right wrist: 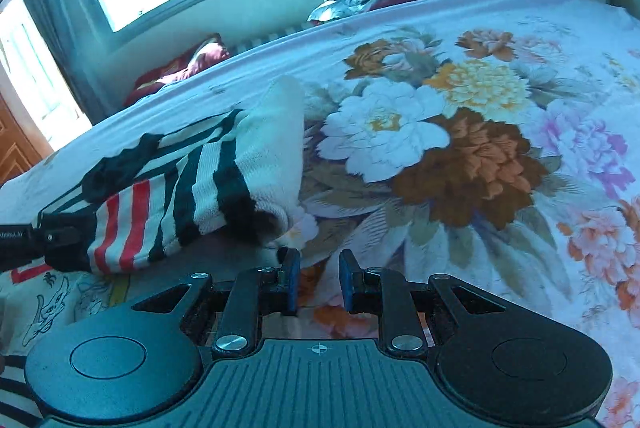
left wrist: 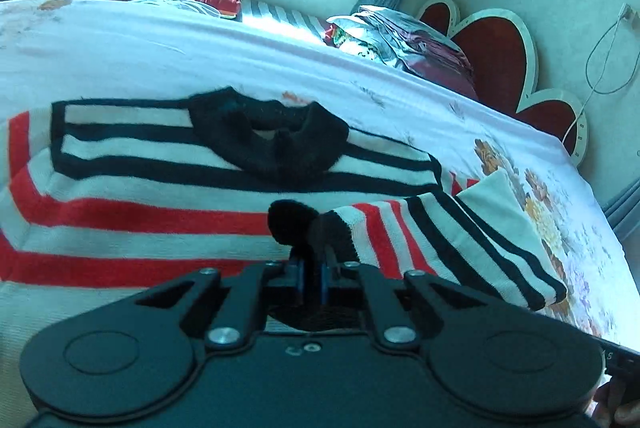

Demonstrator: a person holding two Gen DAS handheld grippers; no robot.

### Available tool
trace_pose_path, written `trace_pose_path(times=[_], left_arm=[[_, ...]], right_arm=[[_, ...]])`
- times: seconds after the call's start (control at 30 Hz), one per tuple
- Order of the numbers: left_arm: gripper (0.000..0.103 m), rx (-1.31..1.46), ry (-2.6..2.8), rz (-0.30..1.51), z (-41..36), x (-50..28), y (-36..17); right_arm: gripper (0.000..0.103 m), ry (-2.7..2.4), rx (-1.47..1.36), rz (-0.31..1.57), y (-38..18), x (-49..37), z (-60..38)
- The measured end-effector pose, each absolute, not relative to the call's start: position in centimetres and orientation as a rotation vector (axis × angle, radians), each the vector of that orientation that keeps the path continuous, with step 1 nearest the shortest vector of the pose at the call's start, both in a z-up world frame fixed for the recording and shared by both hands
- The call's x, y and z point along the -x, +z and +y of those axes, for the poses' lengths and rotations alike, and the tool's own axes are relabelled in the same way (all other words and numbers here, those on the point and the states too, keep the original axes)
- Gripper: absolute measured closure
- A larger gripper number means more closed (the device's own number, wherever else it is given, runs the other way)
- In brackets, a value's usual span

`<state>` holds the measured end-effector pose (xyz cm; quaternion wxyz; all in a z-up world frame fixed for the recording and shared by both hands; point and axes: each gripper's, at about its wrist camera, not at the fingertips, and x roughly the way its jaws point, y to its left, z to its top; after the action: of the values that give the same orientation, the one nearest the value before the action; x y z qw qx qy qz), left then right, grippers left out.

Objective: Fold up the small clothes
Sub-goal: 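Lift the sleeve cuff with the right tool and fold it across the sweater body, then lower the cuff onto the sweater body and open the right tool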

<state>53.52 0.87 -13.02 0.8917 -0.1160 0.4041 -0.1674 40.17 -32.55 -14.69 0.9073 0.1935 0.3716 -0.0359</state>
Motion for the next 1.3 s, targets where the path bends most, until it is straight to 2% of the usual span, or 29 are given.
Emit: trace_pose_path(times=[0.1,0.23,0.37,0.53,0.57,0.63,0.7,0.77,0.87,0.93,0.97,1.0,1.03,1.1,1.13,1.17,1.23,1.3], left_arm=[[0.097,0.216,-0.295,0.803,3.8,-53.0,-11.9],[0.097,0.203,-0.256,0.858,6.4,-53.0,-12.9],[0.097,0.202,-0.249,0.861,6.5,-52.1,-13.4],[0.097,0.184,-0.235,0.884,6.5,-51.8,-14.8],[0.095,0.183,-0.238,0.88,6.5,-51.8,-14.7],[0.085,0.18,-0.238,0.873,6.8,-51.5,-14.5],[0.067,0.181,-0.222,0.843,7.2,-51.0,-14.1],[0.062,0.195,-0.208,0.83,7.5,-50.9,-14.0],[0.064,0.206,-0.197,0.852,7.4,-51.5,-14.6],[0.067,0.209,-0.183,0.862,7.2,-52.0,-15.1],[0.086,0.199,-0.183,0.864,7.0,-52.2,-15.0],[0.097,0.207,-0.197,0.866,7.1,-52.3,-14.7],[0.097,0.219,-0.196,0.86,7.2,-52.3,-14.5],[0.093,0.184,-0.187,0.835,7.0,-52.1,-14.1],[0.088,0.168,-0.173,0.829,6.8,-52.1,-14.0],[0.079,0.156,-0.156,0.827,6.7,-52.2,-14.1],[0.075,0.174,-0.146,0.833,6.8,-52.5,-14.4],[0.077,0.202,-0.142,0.838,7.1,-52.9,-14.7]], right_arm=[[0.082,-0.037,-0.358,0.787,-15.0,-41.7,-30.8],[0.082,-0.032,-0.318,0.803,-15.7,-42.7,-30.0],[0.082,-0.042,-0.316,0.774,-15.3,-42.7,-30.4],[0.082,-0.037,-0.289,0.824,-15.5,-43.3,-30.6],[0.082,-0.025,-0.302,0.792,-14.8,-42.9,-30.9],[0.082,-0.023,-0.301,0.73,-13.4,-41.9,-31.5],[0.082,-0.01,-0.319,0.691,-12.3,-41.7,-32.2],[0.082,0.011,-0.315,0.674,-11.8,-42.5,-32.3],[0.085,0.079,-0.294,0.722,-12.7,-44.4,-31.3],[0.087,0.105,-0.195,0.846,-15.1,-45.8,-29.6],[0.087,0.112,-0.155,0.829,-15.0,-45.8,-29.2],[0.087,0.113,-0.155,0.828,-14.6,-46.0,-29.2],[0.086,0.107,-0.19,0.786,-13.8,-45.9,-29.8],[0.083,0.088,-0.253,0.715,-12.6,-46.3,-31.2],[0.07,0.08,-0.277,0.701,-12.3,-47.0,-32.0],[0.059,0.078,-0.31,0.698,-12.1,-48.2,-32.9],[0.058,0.075,-0.366,0.704,-12.5,-50.8,-34.3],[0.058,0.098,-0.453,0.725,-13.2,-53.6,-35.6]])
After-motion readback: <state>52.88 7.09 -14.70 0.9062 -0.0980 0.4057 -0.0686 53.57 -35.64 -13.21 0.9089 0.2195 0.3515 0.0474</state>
